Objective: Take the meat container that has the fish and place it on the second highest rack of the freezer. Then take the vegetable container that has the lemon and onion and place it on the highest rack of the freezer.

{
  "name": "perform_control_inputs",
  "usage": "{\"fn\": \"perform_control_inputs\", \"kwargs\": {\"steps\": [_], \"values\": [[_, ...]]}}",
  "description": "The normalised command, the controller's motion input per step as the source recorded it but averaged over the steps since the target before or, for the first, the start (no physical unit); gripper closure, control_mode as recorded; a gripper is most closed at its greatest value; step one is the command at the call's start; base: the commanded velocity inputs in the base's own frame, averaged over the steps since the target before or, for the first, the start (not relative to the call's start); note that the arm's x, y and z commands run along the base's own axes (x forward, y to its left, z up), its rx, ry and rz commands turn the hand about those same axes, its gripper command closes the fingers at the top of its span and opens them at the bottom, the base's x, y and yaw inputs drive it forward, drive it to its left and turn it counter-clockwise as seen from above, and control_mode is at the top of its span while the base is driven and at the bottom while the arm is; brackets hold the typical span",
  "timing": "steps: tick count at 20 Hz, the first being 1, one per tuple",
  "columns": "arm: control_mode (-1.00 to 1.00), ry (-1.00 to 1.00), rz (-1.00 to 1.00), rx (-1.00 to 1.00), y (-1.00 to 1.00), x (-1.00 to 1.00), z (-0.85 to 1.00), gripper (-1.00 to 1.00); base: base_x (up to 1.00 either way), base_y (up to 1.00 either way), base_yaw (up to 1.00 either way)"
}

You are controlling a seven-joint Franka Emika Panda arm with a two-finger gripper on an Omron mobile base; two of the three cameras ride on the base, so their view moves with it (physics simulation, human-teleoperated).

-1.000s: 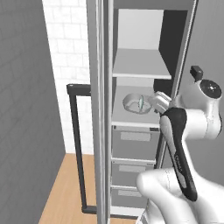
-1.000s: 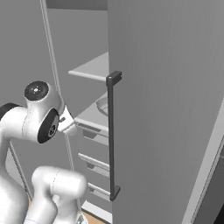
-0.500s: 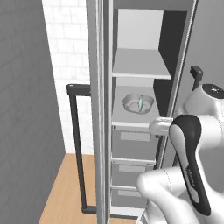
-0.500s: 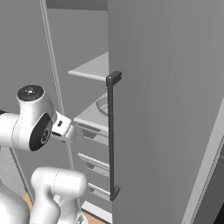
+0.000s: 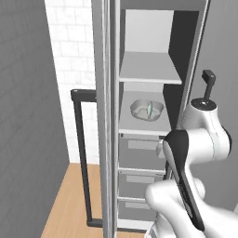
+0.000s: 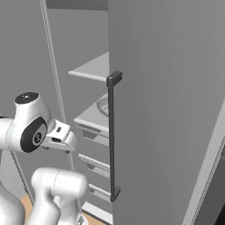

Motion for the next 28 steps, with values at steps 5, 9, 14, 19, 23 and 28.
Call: {"fn": "perform_control_inputs", "kwargs": {"steps": [5, 9, 14, 19, 23, 28], "values": [[-1.00, 0.00, 0.00, 0.00, 0.00, 0.00, 0.00, -1.00, 0.00, 0.00, 0.00], [1.00, 0.00, 0.00, 0.00, 0.00, 0.00, 0.00, -1.00, -0.08, 0.00, 0.00], [1.00, 0.00, 0.00, 0.00, 0.00, 0.00, 0.00, -1.00, -0.61, -0.31, -0.32], [1.00, 0.00, 0.00, 0.00, 0.00, 0.00, 0.00, -1.00, -0.18, -0.76, -0.57], [1.00, 0.00, 0.00, 0.00, 0.00, 0.00, 0.00, -1.00, -0.11, -0.91, -0.56], [1.00, 0.00, 0.00, 0.00, 0.00, 0.00, 0.00, -1.00, -0.19, -1.00, -0.18]]}}
